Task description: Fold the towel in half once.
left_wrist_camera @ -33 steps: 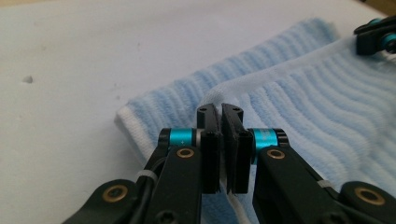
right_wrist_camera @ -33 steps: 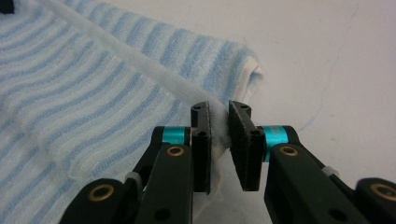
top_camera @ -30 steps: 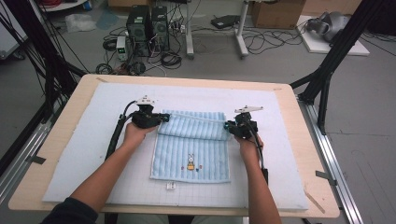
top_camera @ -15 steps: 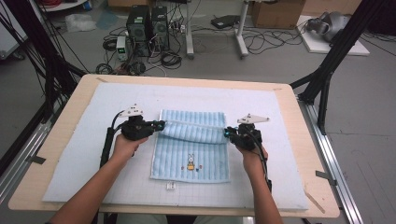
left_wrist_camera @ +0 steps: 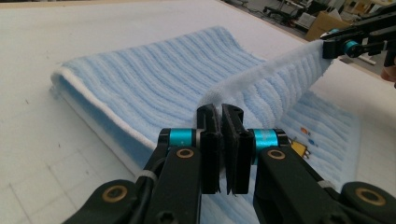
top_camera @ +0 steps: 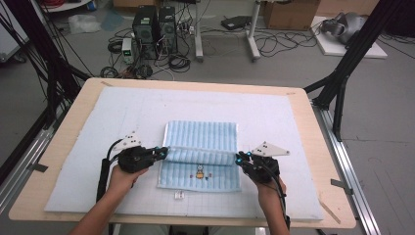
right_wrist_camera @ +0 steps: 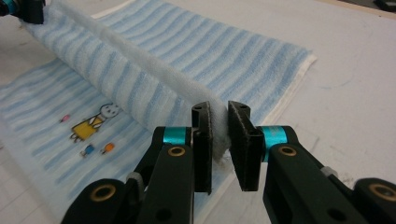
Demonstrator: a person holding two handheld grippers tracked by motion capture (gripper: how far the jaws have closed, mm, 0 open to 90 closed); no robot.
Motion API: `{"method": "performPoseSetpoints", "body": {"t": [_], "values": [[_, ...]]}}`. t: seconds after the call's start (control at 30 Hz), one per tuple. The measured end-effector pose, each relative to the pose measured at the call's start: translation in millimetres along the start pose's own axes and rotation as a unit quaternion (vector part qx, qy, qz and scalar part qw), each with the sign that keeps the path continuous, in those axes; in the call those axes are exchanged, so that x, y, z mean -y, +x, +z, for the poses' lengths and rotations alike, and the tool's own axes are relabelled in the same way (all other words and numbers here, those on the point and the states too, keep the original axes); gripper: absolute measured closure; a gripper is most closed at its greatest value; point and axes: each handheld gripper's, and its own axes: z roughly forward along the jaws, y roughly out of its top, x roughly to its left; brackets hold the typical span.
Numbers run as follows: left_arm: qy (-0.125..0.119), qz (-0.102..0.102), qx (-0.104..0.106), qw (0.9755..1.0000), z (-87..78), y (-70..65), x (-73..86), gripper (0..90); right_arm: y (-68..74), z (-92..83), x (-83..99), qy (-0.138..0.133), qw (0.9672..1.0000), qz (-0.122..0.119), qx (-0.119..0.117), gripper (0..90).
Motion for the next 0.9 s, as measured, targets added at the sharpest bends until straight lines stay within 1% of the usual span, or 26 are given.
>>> {"method": "performPoseSetpoints", "body": {"t": [0.03, 0.1, 0.27, 0.37, 0.53, 0.67, 0.7, 0.77, 0.8, 0.83, 0.87, 0.9], "values": [[-0.001, -0.002, 0.001, 1.0, -1.8, -2.4, 2.0, 85.5, 2.9, -1.8, 1.7, 0.001, 1.0, -0.001, 0.0, 79.8], [0.001, 0.003, 0.002, 1.0, -5.6, -6.9, 5.2, 85.4, 7.7, -4.9, 5.5, 0.001, 1.0, -0.004, 0.001, 79.8], [0.006, 0.011, 0.006, 0.9999, -11.7, -16.1, 11.1, 85.4, 15.1, -8.5, 17.9, 0.004, 1.0, 0.001, 0.003, 79.9], [0.01, 0.014, 0.008, 0.9998, -13.8, -19.5, 14.7, 85.3, 19.1, -10.8, 23.5, 0.006, 1.0, 0.001, 0.002, 79.8], [0.018, 0.014, 0.011, 0.9997, -16.5, -24.4, 19.7, 85.3, 23.3, -15.7, 27.7, 0.009, 1.0, 0.001, 0.0, 79.8], [0.029, 0.006, 0.016, 0.9994, -15.7, -24.7, 25.3, 83.9, 22.9, -16.0, 31.2, 0.017, 0.9999, 0.001, -0.001, 79.1], [0.03, 0.0, 0.018, 0.9994, -15.8, -24.1, 26.9, 83.3, 22.7, -15.6, 31.7, 0.019, 0.9998, 0.002, -0.002, 78.4], [0.032, -0.013, 0.018, 0.9992, -16.0, -21.7, 28.9, 78.0, 22.5, -15.1, 32.6, 0.018, 0.9998, 0.003, -0.005, 76.3], [0.032, -0.021, 0.016, 0.9991, -16.5, -20.3, 29.3, 73.4, 22.5, -15.0, 33.1, 0.017, 0.9998, 0.005, -0.008, 73.1], [0.031, -0.034, 0.016, 0.9988, -17.0, -18.7, 29.5, 66.2, 22.1, -14.9, 33.7, 0.016, 0.9998, 0.009, -0.012, 69.7], [0.028, -0.039, 0.018, 0.9987, -17.8, -17.1, 29.8, 61.6, 21.7, -15.4, 34.2, 0.014, 0.9998, 0.011, -0.013, 68.0], [0.024, -0.039, 0.016, 0.9988, -18.8, -16.2, 30.2, 60.5, 20.8, -16.3, 34.5, 0.011, 0.9999, 0.008, -0.01, 67.4]]}}
